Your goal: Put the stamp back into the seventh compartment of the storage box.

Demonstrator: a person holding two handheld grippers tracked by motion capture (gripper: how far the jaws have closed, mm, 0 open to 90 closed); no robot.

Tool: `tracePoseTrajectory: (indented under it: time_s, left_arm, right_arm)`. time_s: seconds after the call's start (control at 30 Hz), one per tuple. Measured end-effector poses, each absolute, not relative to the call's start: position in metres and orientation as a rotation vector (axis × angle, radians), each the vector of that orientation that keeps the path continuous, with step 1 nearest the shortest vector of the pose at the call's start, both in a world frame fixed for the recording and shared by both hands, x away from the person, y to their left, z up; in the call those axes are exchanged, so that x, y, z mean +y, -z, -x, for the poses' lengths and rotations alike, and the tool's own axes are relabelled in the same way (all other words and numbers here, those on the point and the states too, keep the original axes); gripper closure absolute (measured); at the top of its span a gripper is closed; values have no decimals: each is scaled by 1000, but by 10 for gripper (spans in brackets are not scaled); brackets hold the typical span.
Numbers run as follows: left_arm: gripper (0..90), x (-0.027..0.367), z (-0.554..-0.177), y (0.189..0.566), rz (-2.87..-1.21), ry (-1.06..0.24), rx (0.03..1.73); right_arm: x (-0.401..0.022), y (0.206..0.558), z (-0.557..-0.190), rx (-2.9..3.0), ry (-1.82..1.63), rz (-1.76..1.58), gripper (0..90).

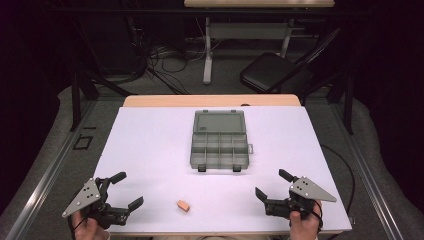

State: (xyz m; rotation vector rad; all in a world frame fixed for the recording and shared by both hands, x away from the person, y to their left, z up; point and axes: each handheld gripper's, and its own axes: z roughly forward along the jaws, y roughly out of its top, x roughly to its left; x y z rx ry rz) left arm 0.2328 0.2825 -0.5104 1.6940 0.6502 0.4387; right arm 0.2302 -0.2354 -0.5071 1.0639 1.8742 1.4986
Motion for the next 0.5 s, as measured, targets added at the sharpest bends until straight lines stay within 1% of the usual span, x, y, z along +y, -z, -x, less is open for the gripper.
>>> tracePoseTrajectory:
  time_s: [0.43, 0.5]
  left_arm:
    - [12, 285, -230, 511, -1712, -441, 658]
    - [13, 284, -229, 513, -1724, -465, 675]
  right_arm:
    - [-228, 505, -231, 1907, -1487, -1029, 7]
    - [-224, 504, -233, 1935, -1478, -1032, 0]
